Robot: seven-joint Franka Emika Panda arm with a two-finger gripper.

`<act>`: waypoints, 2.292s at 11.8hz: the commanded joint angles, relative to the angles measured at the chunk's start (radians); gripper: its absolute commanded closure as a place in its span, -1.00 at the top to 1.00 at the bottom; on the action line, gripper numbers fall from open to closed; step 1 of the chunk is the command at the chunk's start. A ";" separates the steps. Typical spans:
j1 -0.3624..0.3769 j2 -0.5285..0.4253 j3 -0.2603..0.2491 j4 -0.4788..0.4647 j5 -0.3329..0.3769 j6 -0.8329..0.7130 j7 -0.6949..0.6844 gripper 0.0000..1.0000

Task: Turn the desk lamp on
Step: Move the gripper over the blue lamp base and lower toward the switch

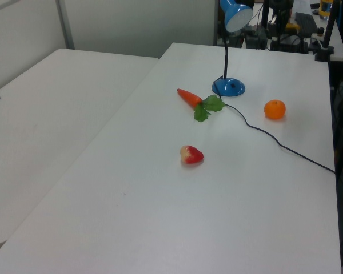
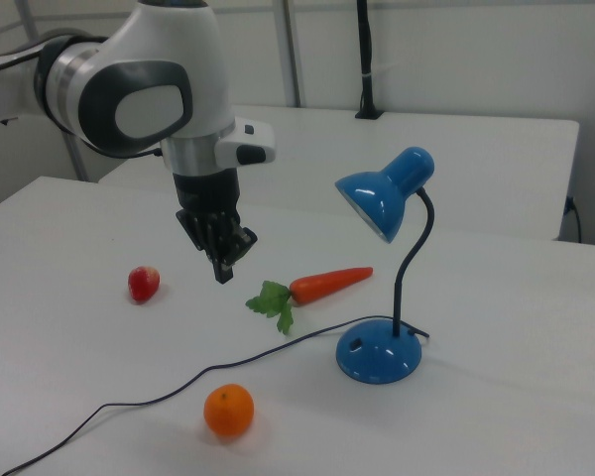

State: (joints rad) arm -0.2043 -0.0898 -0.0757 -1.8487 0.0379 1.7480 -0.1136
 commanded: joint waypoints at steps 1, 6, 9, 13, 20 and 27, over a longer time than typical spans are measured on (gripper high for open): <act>-0.058 -0.031 0.050 -0.082 0.014 0.102 0.042 -1.00; -0.110 -0.097 0.086 -0.249 0.017 0.301 0.054 -1.00; -0.132 -0.111 0.115 -0.349 0.019 0.468 0.098 -1.00; -0.133 -0.071 0.116 -0.366 0.019 0.597 0.147 -1.00; -0.136 0.005 0.116 -0.399 0.022 0.817 0.192 -1.00; -0.130 0.090 0.122 -0.391 0.025 0.936 0.258 -1.00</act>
State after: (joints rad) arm -0.3263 -0.0089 0.0335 -2.2380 0.0460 2.6601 0.1257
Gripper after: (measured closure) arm 0.991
